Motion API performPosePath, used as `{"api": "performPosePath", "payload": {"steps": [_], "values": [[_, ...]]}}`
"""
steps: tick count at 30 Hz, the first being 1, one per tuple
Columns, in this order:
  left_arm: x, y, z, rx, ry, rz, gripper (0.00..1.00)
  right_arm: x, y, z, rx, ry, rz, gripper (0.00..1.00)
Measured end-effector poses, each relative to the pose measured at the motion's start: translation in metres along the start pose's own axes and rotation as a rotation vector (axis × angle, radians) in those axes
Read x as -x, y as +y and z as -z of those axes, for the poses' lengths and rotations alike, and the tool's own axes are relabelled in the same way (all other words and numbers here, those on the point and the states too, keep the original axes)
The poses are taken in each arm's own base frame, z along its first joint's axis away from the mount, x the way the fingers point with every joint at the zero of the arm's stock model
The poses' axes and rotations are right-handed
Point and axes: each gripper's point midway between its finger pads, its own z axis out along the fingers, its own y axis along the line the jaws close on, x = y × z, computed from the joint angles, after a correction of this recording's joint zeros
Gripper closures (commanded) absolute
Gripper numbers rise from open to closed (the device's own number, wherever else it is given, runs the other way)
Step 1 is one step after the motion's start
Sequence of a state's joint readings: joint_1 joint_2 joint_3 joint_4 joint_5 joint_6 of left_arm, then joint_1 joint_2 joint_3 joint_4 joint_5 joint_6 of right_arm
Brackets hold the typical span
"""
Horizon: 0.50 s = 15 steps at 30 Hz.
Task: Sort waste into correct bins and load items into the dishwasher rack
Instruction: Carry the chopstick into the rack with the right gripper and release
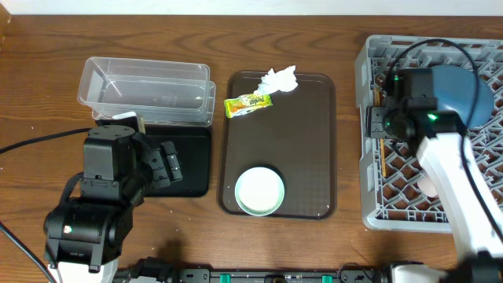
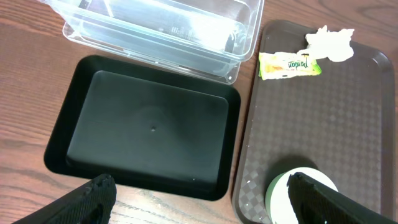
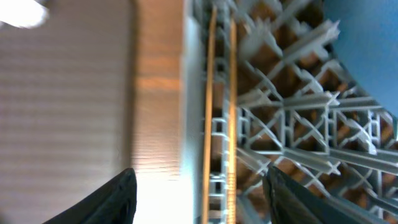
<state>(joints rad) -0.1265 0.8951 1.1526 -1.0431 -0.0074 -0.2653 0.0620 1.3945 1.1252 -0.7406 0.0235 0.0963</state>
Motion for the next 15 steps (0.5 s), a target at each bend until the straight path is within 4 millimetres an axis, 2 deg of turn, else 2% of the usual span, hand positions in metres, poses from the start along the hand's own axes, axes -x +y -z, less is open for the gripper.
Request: {"api": "performPosePath", "payload": {"steps": [4, 6, 10, 12, 15], "values": [[0.000, 0.000, 0.000, 0.000, 0.000, 0.000, 0.09, 0.027, 0.018, 0.077, 0.126, -0.221, -0.012, 0.25], [0.000, 0.000, 0.000, 0.000, 0.000, 0.000, 0.09, 0.031, 0.025, 0.117, 0.178, -0.322, -0.012, 0.01], [0.000, 0.000, 0.000, 0.000, 0.000, 0.000, 0.10, 0.018, 0.035, 0.185, 0.268, -0.467, 0.013, 0.01], [0.000, 0.000, 0.000, 0.000, 0.000, 0.000, 0.10, 0.005, 0.040, 0.208, 0.312, -0.506, 0.026, 0.01], [0.000, 0.000, 0.000, 0.000, 0.000, 0.000, 0.09, -0.016, 0.045, 0.228, 0.360, -0.519, 0.041, 0.01]]}}
